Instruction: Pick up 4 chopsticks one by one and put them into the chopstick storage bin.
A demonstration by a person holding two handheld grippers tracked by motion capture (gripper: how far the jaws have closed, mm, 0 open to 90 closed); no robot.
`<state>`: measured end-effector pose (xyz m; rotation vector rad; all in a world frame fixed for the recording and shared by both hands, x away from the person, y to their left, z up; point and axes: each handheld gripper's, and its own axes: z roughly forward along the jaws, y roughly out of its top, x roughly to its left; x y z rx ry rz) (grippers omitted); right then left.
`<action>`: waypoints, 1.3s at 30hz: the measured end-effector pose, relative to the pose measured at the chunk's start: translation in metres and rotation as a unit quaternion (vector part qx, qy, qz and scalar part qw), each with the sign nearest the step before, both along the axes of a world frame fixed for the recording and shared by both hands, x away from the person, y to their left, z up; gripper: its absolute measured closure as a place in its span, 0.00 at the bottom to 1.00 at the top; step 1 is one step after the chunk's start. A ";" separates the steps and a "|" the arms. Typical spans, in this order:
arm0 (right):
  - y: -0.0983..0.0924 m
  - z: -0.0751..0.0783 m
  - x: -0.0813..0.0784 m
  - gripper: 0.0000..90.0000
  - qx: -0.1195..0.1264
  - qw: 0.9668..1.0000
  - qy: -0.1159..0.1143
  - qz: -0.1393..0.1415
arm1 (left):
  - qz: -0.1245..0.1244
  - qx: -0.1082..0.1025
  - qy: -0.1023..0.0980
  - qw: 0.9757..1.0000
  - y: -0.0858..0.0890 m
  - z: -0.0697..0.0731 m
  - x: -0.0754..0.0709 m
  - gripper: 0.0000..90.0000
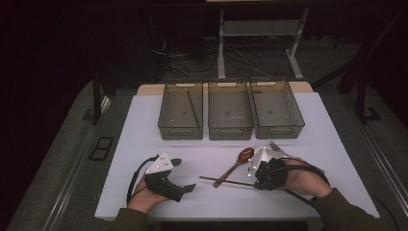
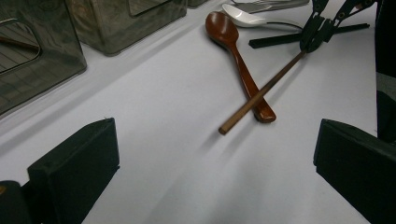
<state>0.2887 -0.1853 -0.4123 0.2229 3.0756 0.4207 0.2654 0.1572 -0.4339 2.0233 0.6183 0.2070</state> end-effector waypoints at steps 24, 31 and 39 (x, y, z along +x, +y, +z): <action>-0.020 0.005 0.020 0.95 0.118 0.987 0.011 -0.107 | -0.001 0.000 0.000 1.000 0.000 0.000 0.000 0.00; -0.021 0.001 0.026 0.95 0.164 0.975 0.019 -0.147 | 0.001 0.000 0.000 1.000 0.000 0.000 0.000 0.00; -0.019 0.002 0.032 0.95 0.229 0.956 0.026 -0.182 | 0.000 0.004 0.001 1.000 0.000 0.000 0.000 0.00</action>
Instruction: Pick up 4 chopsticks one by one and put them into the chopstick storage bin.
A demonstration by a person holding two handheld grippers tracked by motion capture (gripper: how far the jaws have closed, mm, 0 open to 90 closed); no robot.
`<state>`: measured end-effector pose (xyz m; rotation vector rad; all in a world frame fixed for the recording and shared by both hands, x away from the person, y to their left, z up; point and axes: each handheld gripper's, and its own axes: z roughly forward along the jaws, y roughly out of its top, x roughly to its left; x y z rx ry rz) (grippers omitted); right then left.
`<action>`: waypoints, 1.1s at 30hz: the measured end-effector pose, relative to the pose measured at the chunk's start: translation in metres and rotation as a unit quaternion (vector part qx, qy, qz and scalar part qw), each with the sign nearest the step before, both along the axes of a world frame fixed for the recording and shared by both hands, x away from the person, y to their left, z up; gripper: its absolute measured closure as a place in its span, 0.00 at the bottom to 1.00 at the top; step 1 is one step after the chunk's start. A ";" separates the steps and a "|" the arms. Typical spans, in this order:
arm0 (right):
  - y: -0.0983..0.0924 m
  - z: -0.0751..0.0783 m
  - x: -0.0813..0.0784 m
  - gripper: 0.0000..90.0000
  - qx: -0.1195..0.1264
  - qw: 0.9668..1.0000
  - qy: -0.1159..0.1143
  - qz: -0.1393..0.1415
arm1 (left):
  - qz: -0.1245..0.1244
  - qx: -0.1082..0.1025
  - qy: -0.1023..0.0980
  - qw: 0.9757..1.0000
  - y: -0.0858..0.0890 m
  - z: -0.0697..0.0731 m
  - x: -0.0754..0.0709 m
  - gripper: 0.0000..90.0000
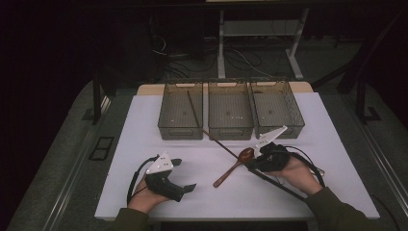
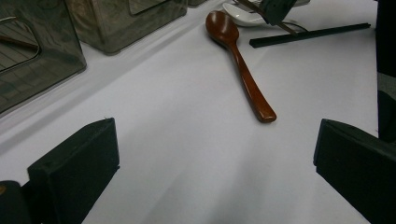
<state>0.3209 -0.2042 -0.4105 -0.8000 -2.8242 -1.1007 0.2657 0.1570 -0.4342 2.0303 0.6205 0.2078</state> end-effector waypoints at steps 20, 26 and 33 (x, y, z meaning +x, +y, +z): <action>0.002 0.008 0.018 0.95 0.081 0.995 -0.023 -0.056 | 0.000 0.000 0.001 1.000 0.000 0.000 0.001 0.00; 0.006 0.012 0.023 0.95 0.101 0.992 -0.029 -0.066 | 0.000 -0.001 0.001 1.000 0.000 0.000 0.000 0.00; 0.012 0.017 0.030 0.95 0.120 0.989 -0.036 -0.079 | 0.002 -0.001 0.002 1.000 0.001 -0.001 0.001 0.00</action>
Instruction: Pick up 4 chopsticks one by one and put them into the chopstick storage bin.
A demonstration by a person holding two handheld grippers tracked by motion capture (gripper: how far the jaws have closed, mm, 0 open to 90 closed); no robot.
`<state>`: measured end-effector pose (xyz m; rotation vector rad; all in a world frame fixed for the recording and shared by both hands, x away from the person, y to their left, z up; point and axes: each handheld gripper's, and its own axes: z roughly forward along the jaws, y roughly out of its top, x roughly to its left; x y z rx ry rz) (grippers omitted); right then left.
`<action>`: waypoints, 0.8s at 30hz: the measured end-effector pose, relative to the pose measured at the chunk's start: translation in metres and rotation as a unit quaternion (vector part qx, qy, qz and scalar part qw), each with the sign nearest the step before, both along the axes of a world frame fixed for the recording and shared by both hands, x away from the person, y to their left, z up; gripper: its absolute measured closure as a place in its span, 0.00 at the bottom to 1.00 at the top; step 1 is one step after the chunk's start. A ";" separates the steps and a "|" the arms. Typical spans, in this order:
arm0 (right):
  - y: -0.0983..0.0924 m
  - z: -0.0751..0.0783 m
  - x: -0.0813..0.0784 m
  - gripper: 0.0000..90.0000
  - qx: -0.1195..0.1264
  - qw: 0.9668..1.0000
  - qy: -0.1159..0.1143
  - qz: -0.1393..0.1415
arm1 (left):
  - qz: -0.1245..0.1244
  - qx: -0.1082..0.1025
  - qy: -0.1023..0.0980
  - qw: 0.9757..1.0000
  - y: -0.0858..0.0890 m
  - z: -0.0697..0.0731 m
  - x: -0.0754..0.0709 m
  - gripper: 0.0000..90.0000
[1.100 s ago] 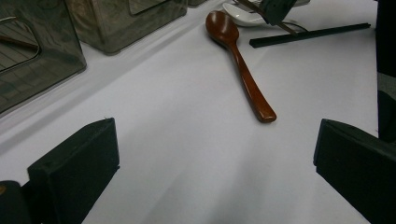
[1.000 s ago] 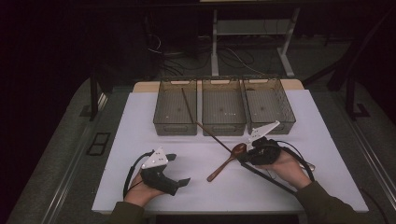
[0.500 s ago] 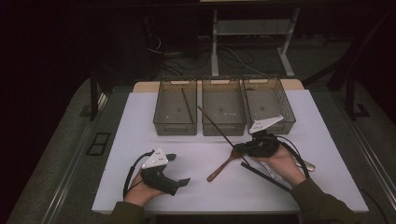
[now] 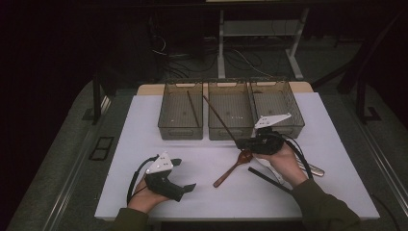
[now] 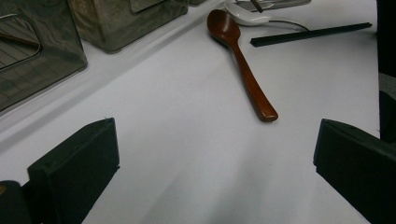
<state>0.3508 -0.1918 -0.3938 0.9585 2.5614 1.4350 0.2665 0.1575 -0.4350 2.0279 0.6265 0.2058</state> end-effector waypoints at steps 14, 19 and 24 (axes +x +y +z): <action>0.027 0.015 0.019 0.95 0.032 0.999 -0.020 -0.009 | 0.005 -0.008 0.000 1.000 0.000 -0.001 0.000 0.00; 0.039 0.021 0.029 0.95 0.042 0.999 -0.022 -0.012 | 0.010 -0.010 0.001 1.000 -0.001 -0.001 0.001 0.00; 0.049 0.026 0.038 0.95 0.054 0.998 -0.023 -0.019 | 0.013 -0.009 0.000 1.000 -0.001 -0.001 0.001 0.00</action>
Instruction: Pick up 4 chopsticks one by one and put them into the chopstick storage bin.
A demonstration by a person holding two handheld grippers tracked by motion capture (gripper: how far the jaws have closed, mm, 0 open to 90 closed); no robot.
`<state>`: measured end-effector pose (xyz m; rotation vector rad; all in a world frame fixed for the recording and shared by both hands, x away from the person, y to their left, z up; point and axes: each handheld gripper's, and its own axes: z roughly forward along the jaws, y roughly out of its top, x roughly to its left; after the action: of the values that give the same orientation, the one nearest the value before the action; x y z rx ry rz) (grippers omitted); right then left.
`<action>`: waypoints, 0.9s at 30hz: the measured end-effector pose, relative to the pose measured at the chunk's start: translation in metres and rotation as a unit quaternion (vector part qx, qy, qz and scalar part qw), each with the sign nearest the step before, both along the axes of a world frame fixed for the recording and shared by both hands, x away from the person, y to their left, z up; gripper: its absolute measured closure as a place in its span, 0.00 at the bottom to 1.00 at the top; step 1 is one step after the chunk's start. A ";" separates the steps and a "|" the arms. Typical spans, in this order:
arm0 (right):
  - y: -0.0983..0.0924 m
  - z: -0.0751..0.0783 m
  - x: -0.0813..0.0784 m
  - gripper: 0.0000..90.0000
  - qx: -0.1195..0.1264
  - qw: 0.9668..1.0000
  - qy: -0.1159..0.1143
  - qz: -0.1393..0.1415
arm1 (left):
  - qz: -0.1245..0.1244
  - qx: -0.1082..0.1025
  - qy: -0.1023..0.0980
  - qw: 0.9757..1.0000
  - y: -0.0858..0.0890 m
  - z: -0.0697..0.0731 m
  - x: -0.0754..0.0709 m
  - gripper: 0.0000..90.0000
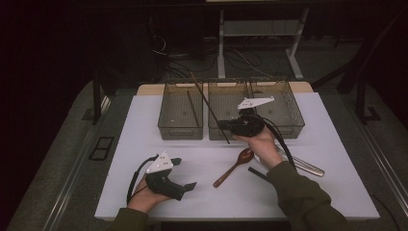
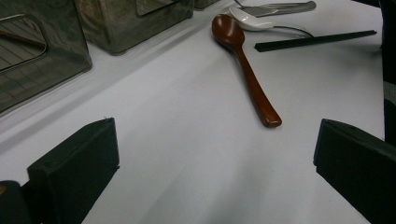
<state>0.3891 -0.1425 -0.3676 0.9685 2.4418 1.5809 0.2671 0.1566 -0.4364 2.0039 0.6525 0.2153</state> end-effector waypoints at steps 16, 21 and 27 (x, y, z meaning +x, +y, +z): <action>0.031 0.010 0.031 0.95 0.011 1.000 -0.005 -0.028 | 0.001 0.005 -0.001 1.000 0.000 0.000 0.000 0.00; 0.042 0.010 0.039 0.95 0.011 0.999 -0.002 -0.032 | 0.001 0.004 -0.003 1.000 0.000 0.001 0.000 0.00; 0.055 0.008 0.047 0.95 -0.001 0.999 -0.004 -0.034 | 0.000 0.004 -0.003 1.000 0.000 0.001 0.000 0.00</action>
<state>0.4366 -0.0877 -0.3601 1.0309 2.3787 1.5579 0.2673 0.1567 -0.4358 2.0105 0.6472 0.2247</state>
